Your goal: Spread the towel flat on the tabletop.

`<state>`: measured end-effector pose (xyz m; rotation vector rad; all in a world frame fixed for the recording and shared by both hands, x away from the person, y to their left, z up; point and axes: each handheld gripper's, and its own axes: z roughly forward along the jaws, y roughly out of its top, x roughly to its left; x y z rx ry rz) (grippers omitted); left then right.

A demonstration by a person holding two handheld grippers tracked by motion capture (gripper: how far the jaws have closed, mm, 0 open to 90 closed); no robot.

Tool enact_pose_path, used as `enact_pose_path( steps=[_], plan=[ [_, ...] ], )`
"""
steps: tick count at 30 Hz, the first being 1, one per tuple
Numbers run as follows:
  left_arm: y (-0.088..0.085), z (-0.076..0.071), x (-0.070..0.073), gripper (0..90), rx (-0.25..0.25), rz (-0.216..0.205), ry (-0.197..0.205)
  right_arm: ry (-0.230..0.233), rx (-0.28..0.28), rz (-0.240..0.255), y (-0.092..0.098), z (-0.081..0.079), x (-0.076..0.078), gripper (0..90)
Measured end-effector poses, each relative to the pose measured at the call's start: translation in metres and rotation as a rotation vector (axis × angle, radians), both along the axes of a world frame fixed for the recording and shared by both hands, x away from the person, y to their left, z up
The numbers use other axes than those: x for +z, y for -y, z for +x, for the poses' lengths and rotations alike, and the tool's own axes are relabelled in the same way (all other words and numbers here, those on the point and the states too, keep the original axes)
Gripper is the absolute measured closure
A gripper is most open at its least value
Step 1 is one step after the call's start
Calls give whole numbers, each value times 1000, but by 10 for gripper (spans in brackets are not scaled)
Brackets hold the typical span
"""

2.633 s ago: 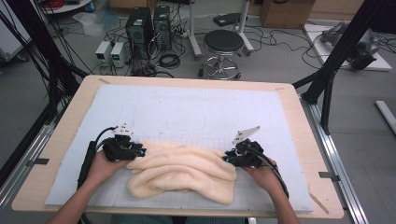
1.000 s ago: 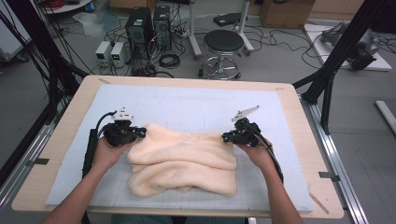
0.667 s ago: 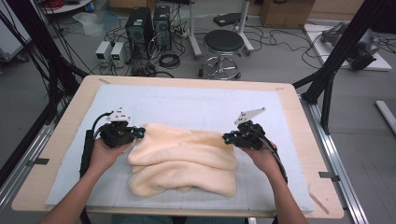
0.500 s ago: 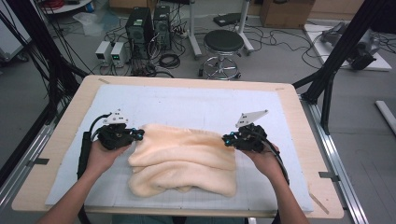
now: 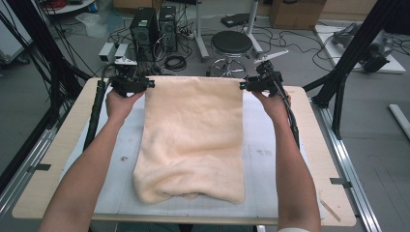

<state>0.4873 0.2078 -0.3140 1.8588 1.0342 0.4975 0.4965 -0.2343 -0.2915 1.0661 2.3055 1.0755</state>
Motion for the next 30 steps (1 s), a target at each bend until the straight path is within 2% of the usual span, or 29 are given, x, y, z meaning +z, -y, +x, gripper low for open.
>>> enact_pose_path(
  steps=[2, 3, 4, 6, 7, 10, 15, 18, 21, 26, 28, 30],
  plan=[
    [1, -3, -10, 667, -35, 48, -18, -8, 32, -55, -8, -7, -11, 530],
    [0, -7, -16, 647, -48, 47, -20, -16, 67, -58, -10, -19, -26, 538],
    [-2, -13, -26, 647, -57, 52, -28, -16, 67, -58, -10, -19, -26, 538],
    [-6, -23, -38, 645, -75, 52, -50, -27, 86, -40, -10, -35, -41, 539],
    [-7, -29, -44, 640, -85, 65, -59, -39, 103, -31, -10, -41, -47, 535],
    [-10, -50, -61, 625, -113, 67, -71, -32, 149, -30, -12, -66, -60, 534],
    [-10, -86, -74, 583, -184, 65, -73, -13, 214, -12, -15, -104, -71, 522],
    [-9, -110, -77, 561, -222, 42, -45, -8, 250, -2, -15, -125, -76, 517],
    [-10, -133, -83, 529, -263, 64, -40, -19, 281, -17, -15, -143, -84, 511],
    [-15, -162, -98, 503, -328, 80, -53, -48, 333, -26, -15, -166, -103, 505],
    [-17, -167, -106, 512, -343, 114, -74, -67, 346, -37, -15, -171, -114, 517],
    [-17, -168, -117, 556, -348, 152, -117, -104, 363, -51, -17, -172, -126, 542]
  ],
)
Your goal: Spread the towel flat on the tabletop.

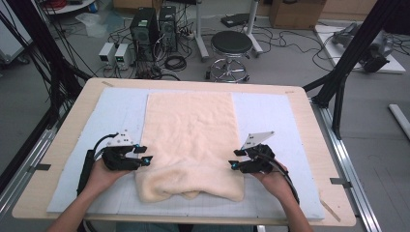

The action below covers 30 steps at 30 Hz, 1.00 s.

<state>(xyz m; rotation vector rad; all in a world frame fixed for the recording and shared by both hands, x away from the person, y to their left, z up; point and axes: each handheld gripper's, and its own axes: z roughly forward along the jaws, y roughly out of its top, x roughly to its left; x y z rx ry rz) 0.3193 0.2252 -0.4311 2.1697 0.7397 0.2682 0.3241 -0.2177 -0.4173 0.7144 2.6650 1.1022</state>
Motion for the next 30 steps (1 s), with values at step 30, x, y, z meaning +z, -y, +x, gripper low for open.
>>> enact_pose_path(
  steps=[30],
  plan=[
    [-14, 2, 32, 624, 41, -155, 16, -13, 18, 90, 4, -5, 8, 688]
  ],
)
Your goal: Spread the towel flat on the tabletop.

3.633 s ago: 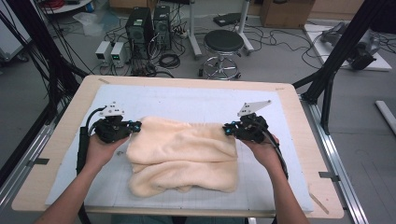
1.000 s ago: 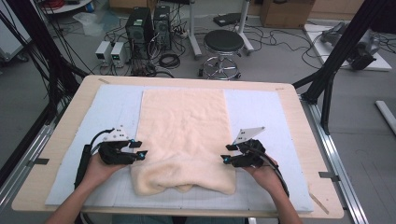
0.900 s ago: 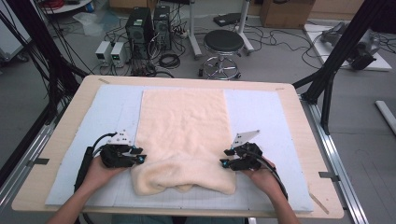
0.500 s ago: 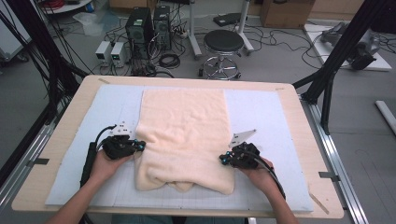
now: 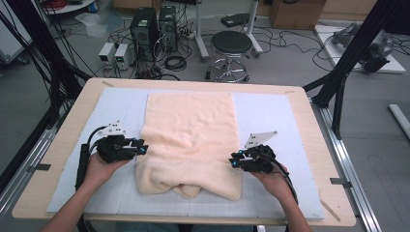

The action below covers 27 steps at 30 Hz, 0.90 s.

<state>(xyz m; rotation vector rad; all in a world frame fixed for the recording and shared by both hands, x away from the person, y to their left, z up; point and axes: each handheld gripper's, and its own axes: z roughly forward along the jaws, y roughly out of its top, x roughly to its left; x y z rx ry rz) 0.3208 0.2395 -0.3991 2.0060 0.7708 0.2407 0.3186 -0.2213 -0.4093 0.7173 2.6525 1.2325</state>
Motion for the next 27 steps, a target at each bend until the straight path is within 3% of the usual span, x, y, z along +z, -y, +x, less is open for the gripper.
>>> enact_pose_path(
  steps=[3, 6, 10, 12, 16, 18, 21, 23, 27],
  plan=[
    [0, -22, 2, 580, -45, -20, 10, 29, 29, -6, -3, -17, 7, 616],
    [1, -43, 0, 496, -78, -28, 18, 38, 68, 30, -4, -34, 11, 518],
    [5, -66, -8, 451, -137, -26, 24, 58, 132, 42, -5, -56, 12, 473],
    [10, -71, -15, 435, -169, 23, 6, 52, 156, 20, -7, -65, 8, 460],
    [22, -70, -32, 429, -208, 110, -43, 34, 194, -80, -19, -72, -7, 442],
    [25, -69, -36, 489, -210, 145, -43, 31, 200, -118, -25, -69, -16, 505],
    [21, -65, -34, 739, -201, 153, -32, 41, 208, -164, -30, -65, -18, 783],
    [14, -64, -27, 820, -168, 121, -13, 31, 200, -146, -27, -60, -11, 830],
    [1, -55, -1, 836, -105, 66, 56, 61, 166, -84, -20, -57, 15, 835]
  ],
)
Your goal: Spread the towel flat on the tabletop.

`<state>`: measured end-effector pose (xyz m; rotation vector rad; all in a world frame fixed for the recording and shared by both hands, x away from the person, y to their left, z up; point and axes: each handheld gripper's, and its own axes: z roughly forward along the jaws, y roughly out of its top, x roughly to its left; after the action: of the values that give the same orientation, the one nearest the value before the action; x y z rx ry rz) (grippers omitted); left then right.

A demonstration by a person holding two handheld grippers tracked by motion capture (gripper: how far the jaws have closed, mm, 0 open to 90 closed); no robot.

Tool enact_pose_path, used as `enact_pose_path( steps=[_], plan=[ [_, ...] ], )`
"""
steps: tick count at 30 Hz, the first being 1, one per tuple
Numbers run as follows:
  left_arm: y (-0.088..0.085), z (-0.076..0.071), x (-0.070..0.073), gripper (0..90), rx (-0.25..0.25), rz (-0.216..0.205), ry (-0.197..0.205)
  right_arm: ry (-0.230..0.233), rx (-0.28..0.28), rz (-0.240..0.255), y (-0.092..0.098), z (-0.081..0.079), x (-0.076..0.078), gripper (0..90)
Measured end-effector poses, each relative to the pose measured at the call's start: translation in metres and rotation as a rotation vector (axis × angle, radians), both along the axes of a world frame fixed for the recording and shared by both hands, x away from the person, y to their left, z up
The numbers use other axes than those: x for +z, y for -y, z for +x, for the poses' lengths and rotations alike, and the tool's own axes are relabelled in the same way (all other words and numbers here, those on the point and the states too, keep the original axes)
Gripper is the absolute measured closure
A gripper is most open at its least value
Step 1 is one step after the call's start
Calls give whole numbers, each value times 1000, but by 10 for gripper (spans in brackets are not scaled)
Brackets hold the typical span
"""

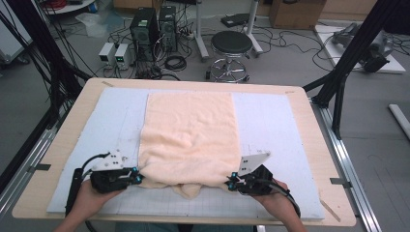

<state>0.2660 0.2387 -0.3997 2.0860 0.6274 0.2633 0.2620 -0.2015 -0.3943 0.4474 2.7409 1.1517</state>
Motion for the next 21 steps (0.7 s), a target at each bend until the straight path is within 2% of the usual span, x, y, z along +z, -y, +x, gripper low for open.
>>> enact_pose_path(
  steps=[3, 5, 7, 8, 9, 11, 12, 14, 16, 18, 21],
  plan=[
    [1, 27, 21, 835, 77, -22, 34, 65, -38, 6, 2, 14, 28, 834],
    [7, 49, 32, 832, 145, -7, 68, 103, -70, 3, 1, 33, 45, 834],
    [15, 74, 36, 829, 201, 14, 79, 135, -115, -27, -1, 57, 55, 834],
    [19, 86, 35, 829, 227, 25, 78, 125, -139, -32, -2, 72, 55, 833],
    [22, 97, 32, 828, 249, 23, 56, 109, -159, -36, -2, 88, 53, 833],
    [29, 118, 22, 815, 282, 49, 29, 52, -215, -30, 0, 116, 41, 818],
    [31, 125, 16, 784, 298, 54, 12, 27, -241, -30, 1, 128, 32, 778],
    [33, 133, 6, 680, 316, 81, -13, -9, -291, -34, 4, 144, 17, 681],
    [30, 134, 3, 635, 312, 79, -34, -39, -312, -22, 8, 149, 11, 638],
    [25, 129, 4, 583, 305, 65, -27, -17, -305, 4, 11, 145, 14, 619],
    [19, 115, 8, 561, 263, 10, -33, -5, -284, 44, 16, 131, 22, 611]
  ],
)
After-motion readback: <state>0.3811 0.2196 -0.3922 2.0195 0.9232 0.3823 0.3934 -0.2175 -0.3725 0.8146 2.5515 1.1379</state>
